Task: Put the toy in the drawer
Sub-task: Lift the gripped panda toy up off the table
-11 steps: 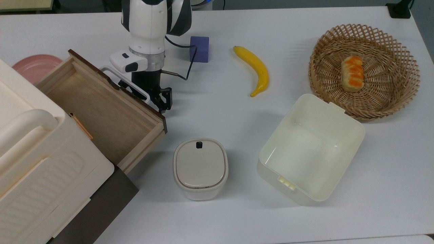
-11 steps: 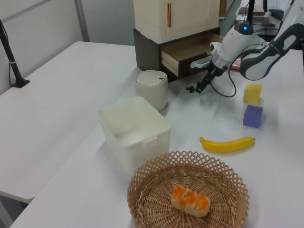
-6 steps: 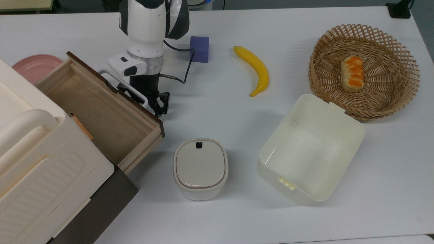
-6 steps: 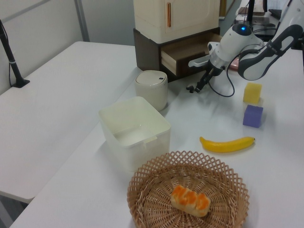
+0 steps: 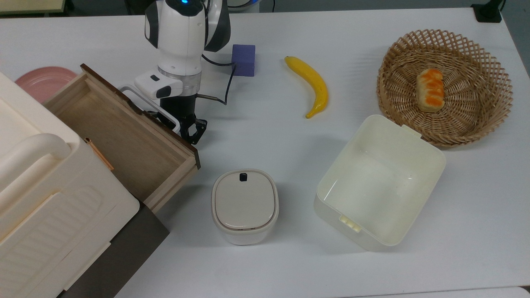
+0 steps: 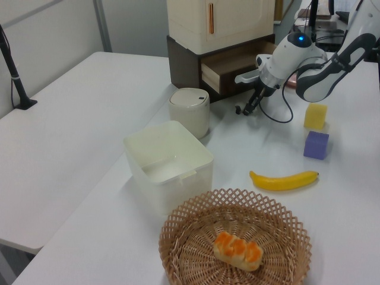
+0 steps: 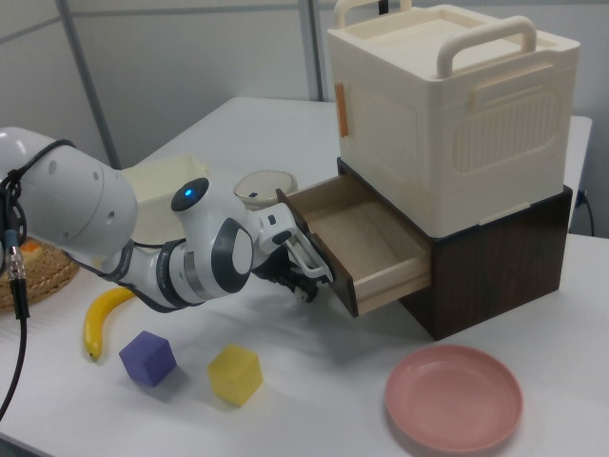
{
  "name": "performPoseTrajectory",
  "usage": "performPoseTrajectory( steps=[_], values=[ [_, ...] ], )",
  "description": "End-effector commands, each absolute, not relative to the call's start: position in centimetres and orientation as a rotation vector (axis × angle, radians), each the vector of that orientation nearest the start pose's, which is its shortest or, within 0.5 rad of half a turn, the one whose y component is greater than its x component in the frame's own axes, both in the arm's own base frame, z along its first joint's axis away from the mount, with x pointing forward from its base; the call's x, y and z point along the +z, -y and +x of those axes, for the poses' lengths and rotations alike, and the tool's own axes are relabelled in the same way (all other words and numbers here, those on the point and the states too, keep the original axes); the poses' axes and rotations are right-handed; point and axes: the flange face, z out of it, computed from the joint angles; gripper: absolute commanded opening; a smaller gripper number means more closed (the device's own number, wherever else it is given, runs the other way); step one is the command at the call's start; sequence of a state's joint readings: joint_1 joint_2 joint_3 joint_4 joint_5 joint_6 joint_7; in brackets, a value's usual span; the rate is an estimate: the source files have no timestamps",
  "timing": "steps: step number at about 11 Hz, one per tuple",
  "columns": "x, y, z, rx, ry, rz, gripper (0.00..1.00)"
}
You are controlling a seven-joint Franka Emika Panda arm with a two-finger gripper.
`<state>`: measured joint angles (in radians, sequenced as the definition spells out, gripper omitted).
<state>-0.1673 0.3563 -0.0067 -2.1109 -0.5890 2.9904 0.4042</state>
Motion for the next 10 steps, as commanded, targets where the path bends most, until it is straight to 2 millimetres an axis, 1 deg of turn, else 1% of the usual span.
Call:
performPoseTrajectory(
  steps=[1, 2, 3, 6, 8, 9, 10],
  values=[
    [31.3, 5.3, 61.3, -0.93, 0.029, -3.186, 0.0],
    [32.6, 4.1, 60.5, -0.945, 0.046, -3.177, 0.0],
    [33.1, 2.4, 59.8, -0.915, 0.08, -3.191, 0.0],
    [33.3, -3.0, 59.1, -0.752, 0.094, -3.264, 0.0],
    [33.8, -6.1, 58.9, -0.672, 0.019, -3.25, 0.0],
    [34.8, -8.2, 59.4, -0.644, -0.033, -3.22, 0.0],
    [36.6, -9.7, 60.2, -0.607, -0.112, -3.191, 0.0]
  ],
)
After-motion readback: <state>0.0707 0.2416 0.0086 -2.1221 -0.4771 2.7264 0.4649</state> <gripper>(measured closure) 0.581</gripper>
